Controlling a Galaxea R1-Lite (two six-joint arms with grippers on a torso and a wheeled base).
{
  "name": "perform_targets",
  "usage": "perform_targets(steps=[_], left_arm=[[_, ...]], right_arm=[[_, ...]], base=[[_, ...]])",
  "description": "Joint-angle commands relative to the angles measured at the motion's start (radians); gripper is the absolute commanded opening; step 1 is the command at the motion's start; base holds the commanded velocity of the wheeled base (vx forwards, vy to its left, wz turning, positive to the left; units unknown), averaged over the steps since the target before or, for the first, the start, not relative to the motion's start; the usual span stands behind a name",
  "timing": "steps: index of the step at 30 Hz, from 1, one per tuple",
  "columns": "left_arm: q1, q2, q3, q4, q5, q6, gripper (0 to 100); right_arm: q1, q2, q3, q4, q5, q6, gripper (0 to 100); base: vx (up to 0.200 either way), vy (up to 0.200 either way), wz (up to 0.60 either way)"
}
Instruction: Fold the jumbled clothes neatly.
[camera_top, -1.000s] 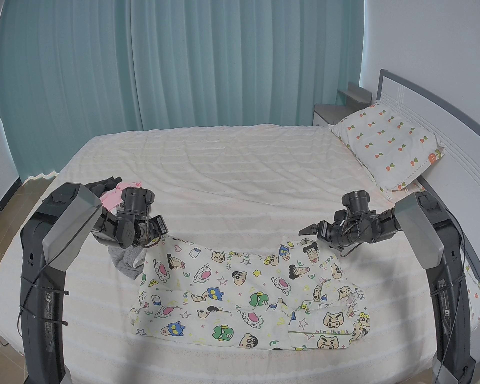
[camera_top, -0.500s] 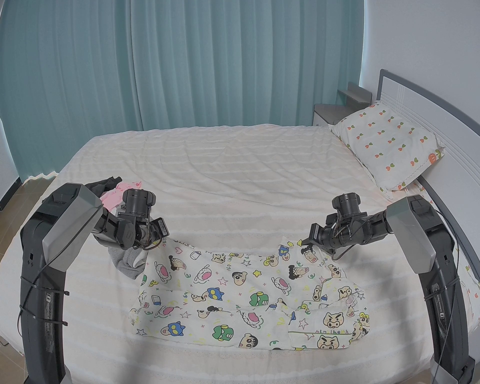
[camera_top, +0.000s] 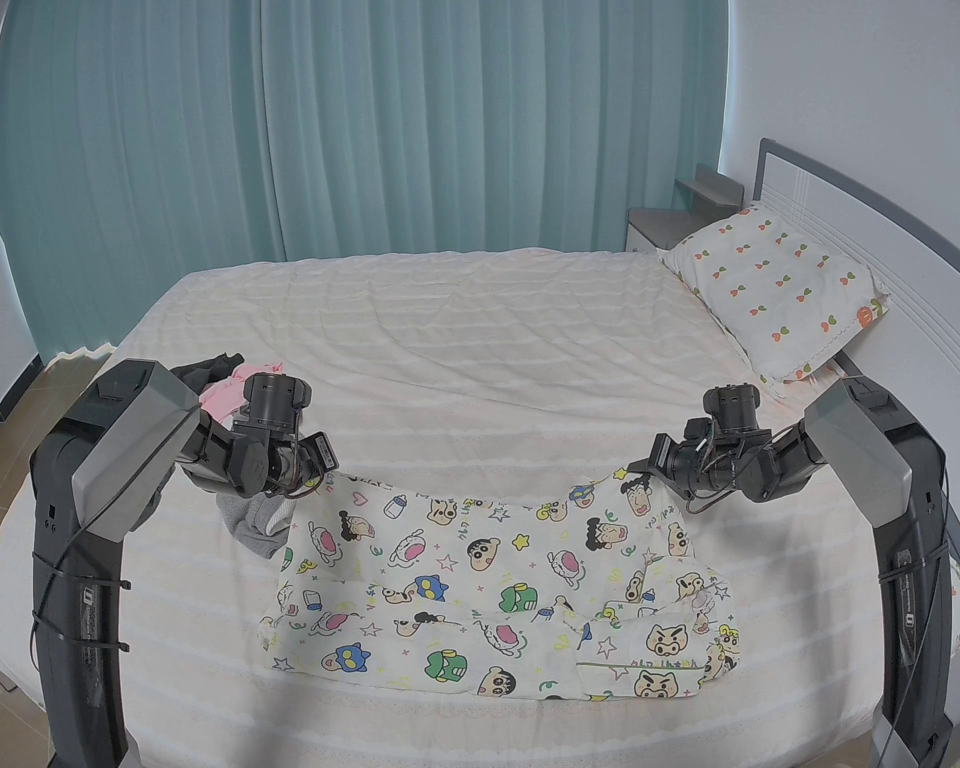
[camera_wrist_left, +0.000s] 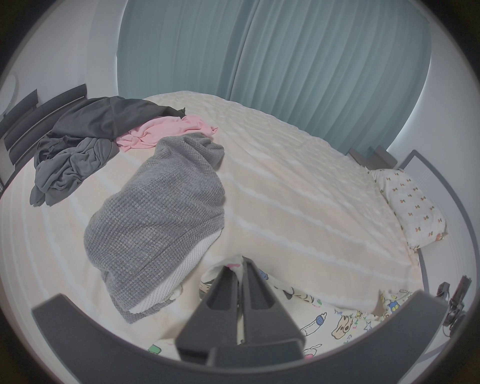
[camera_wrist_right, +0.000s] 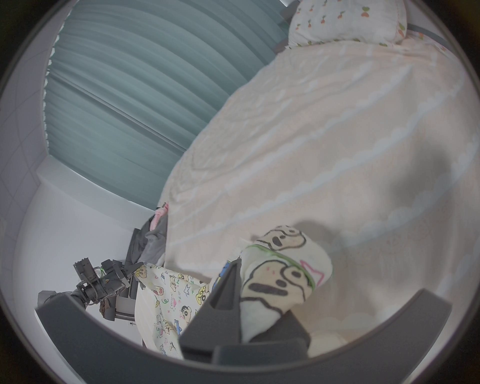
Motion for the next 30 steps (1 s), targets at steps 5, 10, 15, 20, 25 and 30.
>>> perform_targets(steps=[5, 10, 15, 20, 25, 30], left_arm=[[0.009, -0.056, 0.029, -0.004, -0.001, -0.017, 0], [0.011, -0.070, 0.032, -0.004, -0.001, -0.019, 0], [0.012, -0.072, 0.032, -0.003, -0.002, -0.017, 0], [0.012, -0.076, 0.045, -0.003, -0.002, -0.016, 0], [0.012, -0.092, 0.089, -0.004, -0.004, -0.008, 0], [0.009, -0.102, 0.117, -0.004, -0.004, -0.003, 0]], right_arm=[[-0.003, -0.074, 0.060, -0.028, 0.007, 0.000, 0], [-0.003, -0.119, 0.106, -0.040, 0.013, -0.001, 0], [-0.003, -0.139, 0.137, -0.067, 0.028, -0.007, 0], [-0.005, -0.160, 0.178, -0.086, 0.030, -0.012, 0], [-0.006, -0.188, 0.247, -0.120, 0.043, -0.036, 0], [-0.008, -0.220, 0.318, -0.125, 0.050, -0.110, 0]], base=[[0.000, 0.000, 0.00], [0.000, 0.000, 0.00], [0.000, 0.000, 0.00], [0.000, 0.000, 0.00], [0.000, 0.000, 0.00], [0.000, 0.000, 0.00]])
